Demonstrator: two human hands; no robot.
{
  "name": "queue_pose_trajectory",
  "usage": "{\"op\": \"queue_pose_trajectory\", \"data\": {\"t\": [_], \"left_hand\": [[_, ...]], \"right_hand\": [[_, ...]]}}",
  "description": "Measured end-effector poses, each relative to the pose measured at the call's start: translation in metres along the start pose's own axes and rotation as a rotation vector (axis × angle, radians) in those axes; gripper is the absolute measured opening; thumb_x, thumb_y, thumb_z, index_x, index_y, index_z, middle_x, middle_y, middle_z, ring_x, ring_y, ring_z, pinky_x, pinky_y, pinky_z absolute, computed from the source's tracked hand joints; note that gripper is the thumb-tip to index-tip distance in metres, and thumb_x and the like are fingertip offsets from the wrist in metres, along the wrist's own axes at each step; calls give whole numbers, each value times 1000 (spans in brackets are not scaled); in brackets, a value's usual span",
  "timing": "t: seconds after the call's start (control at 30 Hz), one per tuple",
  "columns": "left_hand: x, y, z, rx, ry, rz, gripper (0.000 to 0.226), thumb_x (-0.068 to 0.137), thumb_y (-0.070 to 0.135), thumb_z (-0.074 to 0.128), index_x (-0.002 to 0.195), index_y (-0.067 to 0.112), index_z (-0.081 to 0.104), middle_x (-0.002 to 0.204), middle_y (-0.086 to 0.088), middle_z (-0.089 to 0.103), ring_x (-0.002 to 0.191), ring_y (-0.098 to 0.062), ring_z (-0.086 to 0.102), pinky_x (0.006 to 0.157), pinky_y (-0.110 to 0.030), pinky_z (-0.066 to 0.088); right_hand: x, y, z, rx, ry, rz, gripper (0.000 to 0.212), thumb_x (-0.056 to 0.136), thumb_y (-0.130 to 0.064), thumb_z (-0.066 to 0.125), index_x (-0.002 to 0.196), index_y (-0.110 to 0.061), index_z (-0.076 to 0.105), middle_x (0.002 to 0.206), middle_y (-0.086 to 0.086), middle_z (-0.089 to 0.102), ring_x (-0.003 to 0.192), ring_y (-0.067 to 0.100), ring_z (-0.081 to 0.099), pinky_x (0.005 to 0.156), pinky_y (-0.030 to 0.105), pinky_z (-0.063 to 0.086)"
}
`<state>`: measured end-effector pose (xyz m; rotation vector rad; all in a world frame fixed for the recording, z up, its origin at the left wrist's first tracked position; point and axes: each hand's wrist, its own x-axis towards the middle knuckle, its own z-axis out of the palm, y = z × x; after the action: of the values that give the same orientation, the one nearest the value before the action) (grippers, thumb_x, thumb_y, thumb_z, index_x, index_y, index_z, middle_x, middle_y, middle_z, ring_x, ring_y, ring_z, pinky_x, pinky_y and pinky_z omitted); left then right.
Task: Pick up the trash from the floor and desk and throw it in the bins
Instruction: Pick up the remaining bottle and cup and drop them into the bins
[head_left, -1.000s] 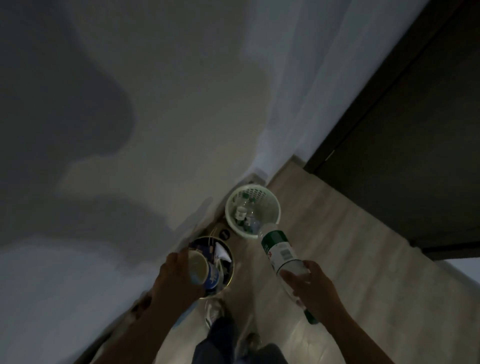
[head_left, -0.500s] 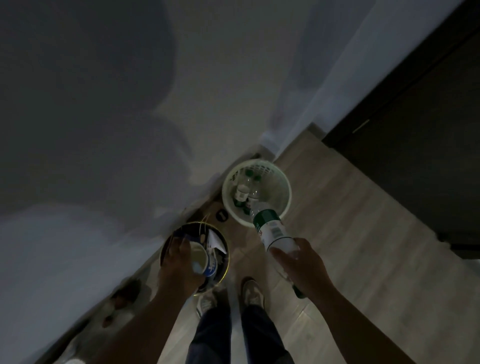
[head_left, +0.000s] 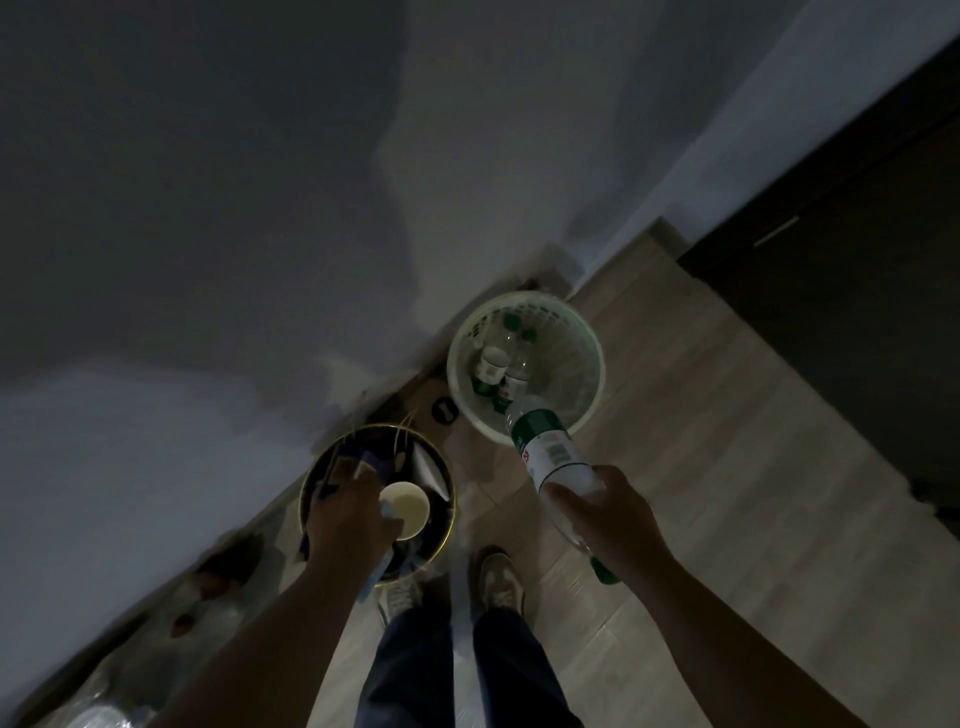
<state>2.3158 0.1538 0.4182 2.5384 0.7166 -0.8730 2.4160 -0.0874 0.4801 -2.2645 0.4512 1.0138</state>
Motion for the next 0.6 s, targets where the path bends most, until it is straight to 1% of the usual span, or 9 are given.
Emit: {"op": "queue_pose_trajectory", "data": {"t": [0.07,0.1,0.17,0.23,0.33,0.43,0.5,0.53,0.6], "left_hand": [[5,-1,0,-38,30,-40,47,83,37,65,122,14,51,114,-5,62,101,-23,61,80,-34,50],[8,-1,1,-36,54,-48,37,87,33,61,117,12,53,111,-6,62,99,-24,61,78,-33,49],[11,-1,3,46,71,-15,29,95,30,48,118,12,52,115,-5,60,105,-23,59,81,-30,46],[14,-3,6,84,67,-12,31,98,31,44,124,14,49,120,-5,60,110,-23,58,85,-31,46],[16,-4,9,20,18,-44,38,97,23,48,133,10,45,125,-11,59,115,-27,58,93,-36,49],[17,-8,13,75,36,-43,37,96,17,48,132,10,44,123,-9,59,111,-26,59,90,-35,50],[17,-10,16,166,55,-19,43,97,22,45,138,12,38,132,-7,51,119,-23,52,95,-30,47],[16,-11,17,199,63,4,45,98,24,44,140,12,35,136,-7,47,122,-23,49,98,-30,45],[14,-13,18,236,56,49,46,98,27,43,140,12,33,138,-7,44,124,-24,48,98,-31,44]], "right_hand": [[8,-2,3,-68,-32,-13,52,78,-46,68,118,-18,48,100,-4,54,83,4,53,49,15,37],[12,-3,4,-98,-42,-20,52,79,-45,67,118,-17,49,103,-1,54,84,6,54,50,16,36],[20,-7,6,-72,-25,22,52,77,-47,67,114,-15,51,100,0,57,79,6,54,49,17,35],[28,-11,5,-62,-9,41,52,74,-48,67,110,-14,54,95,0,60,76,7,56,47,19,35],[37,-15,4,-60,-8,20,50,73,-47,68,107,-11,57,92,1,63,74,9,58,47,19,35],[44,-19,2,-59,-7,6,50,74,-45,68,106,-8,59,91,4,63,74,11,59,48,20,36],[47,-20,1,-56,2,-3,51,75,-45,69,108,-8,57,95,5,63,78,14,59,50,22,36],[48,-20,1,-53,8,-7,51,76,-44,69,110,-8,56,98,6,63,79,15,59,50,22,36],[50,-20,-1,-56,25,1,53,77,-43,70,113,-8,54,101,7,62,83,17,59,53,23,38]]}}
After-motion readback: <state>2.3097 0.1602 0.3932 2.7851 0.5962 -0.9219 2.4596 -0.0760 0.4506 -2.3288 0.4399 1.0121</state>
